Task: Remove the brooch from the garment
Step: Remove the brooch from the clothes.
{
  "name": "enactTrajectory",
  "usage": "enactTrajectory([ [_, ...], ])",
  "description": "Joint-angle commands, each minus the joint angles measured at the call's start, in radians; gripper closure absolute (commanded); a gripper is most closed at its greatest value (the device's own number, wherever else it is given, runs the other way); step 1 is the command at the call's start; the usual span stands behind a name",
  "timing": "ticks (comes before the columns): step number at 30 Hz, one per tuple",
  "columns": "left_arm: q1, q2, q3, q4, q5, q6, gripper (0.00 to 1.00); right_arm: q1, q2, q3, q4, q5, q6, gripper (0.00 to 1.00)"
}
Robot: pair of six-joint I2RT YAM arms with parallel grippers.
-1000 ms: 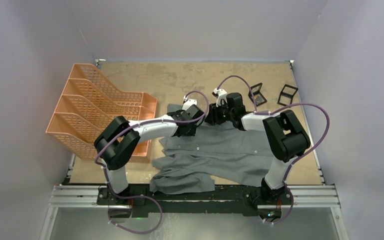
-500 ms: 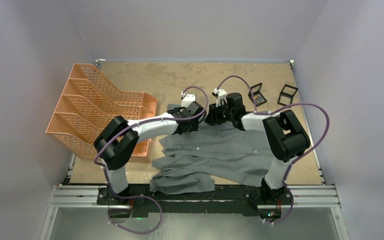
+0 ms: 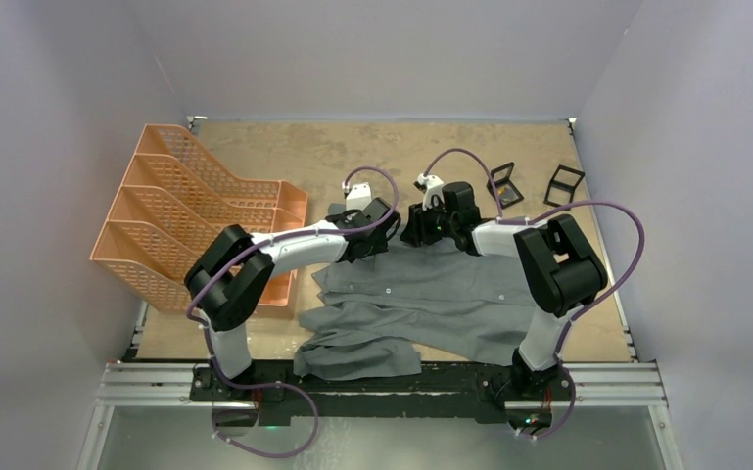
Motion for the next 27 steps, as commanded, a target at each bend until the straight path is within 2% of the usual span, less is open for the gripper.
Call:
enactTrajectory([
  [1,0.003,0.024,-0.014,0.041,0.013,-0.063,0.47,0.007,0.004,0.04,-0.014,-0.012,-0.017,0.57],
  [5,0.002,0.019,-0.025,0.048,0.009,-0.068,0.5,0.007,0.002,0.041,-0.015,-0.013,-0.019,0.57],
  [27,0.004,0.028,-0.045,0.048,-0.019,-0.061,0.51,0.01,0.006,0.044,-0.019,-0.018,-0.019,0.57],
])
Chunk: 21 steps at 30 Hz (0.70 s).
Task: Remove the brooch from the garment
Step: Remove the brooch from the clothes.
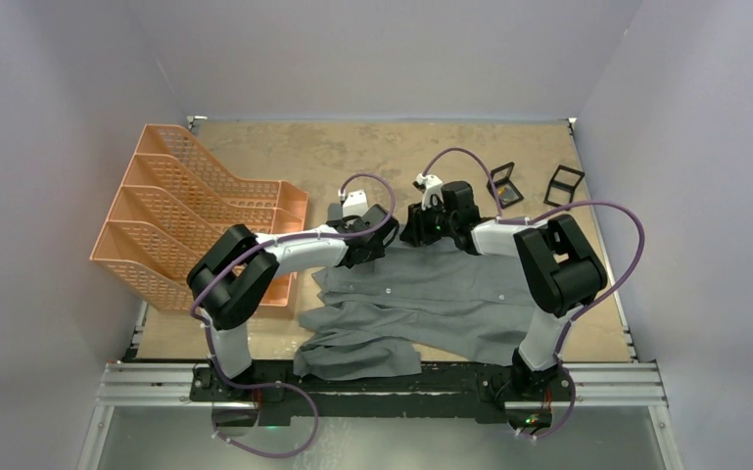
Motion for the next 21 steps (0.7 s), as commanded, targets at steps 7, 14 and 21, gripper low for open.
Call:
enactTrajectory([
  [7,0.004,0.038,0.037,-0.021,-0.048,0.057,0.49,0.006,0.01,0.038,-0.009,-0.026,-0.014,0.57],
  [14,0.004,0.053,0.053,-0.024,-0.063,0.076,0.51,0.009,0.02,0.046,-0.015,-0.035,-0.017,0.57],
  [21,0.003,0.059,0.085,-0.062,-0.089,0.096,0.47,0.014,0.022,0.048,-0.018,-0.036,-0.019,0.57],
])
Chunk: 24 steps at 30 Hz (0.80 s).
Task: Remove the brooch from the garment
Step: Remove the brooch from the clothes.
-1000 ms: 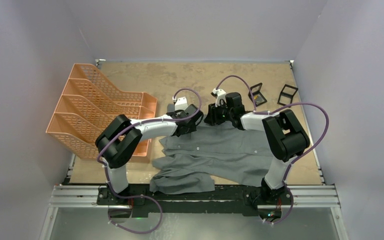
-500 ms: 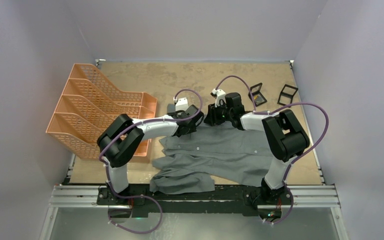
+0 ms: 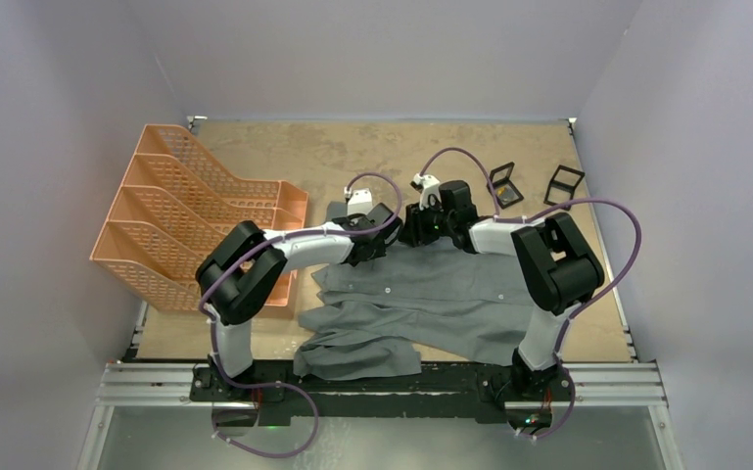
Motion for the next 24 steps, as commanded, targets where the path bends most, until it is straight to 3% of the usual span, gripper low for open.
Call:
enactTrajectory([
  [1,0.004,0.007,0.042,-0.039,-0.05,0.037,0.46,0.007,0.006,0.03,-0.006,-0.026,-0.018,0.57],
  [13,-0.009,0.066,0.112,-0.086,-0.053,0.095,0.44,0.012,0.015,0.038,-0.015,-0.023,-0.023,0.57],
  [24,-0.009,0.083,0.118,-0.093,-0.052,0.13,0.52,0.018,0.02,0.042,-0.022,-0.025,-0.029,0.57],
])
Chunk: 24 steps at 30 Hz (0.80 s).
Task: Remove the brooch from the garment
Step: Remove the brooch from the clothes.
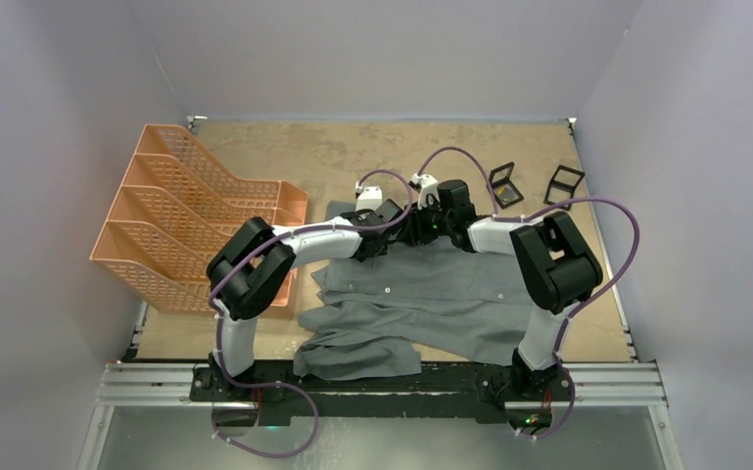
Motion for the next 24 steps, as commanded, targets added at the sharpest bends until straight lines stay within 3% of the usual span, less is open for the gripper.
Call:
enactTrajectory([
  [1,-0.002,0.017,0.014,-0.013,-0.013,0.035,0.54,0.01,0.009,0.027,-0.014,-0.023,-0.017,0.57],
  [7,0.0,-0.072,-0.1,0.156,0.002,0.084,0.61,0.024,0.0,0.025,-0.01,-0.038,-0.025,0.57],
  [17,0.047,-0.233,-0.423,0.782,0.244,0.261,0.66,0.044,-0.028,0.016,0.008,-0.045,-0.028,0.57],
  [24,0.057,-0.279,-0.547,1.108,0.413,0.415,0.7,0.042,-0.109,-0.031,0.053,-0.089,0.001,0.58],
])
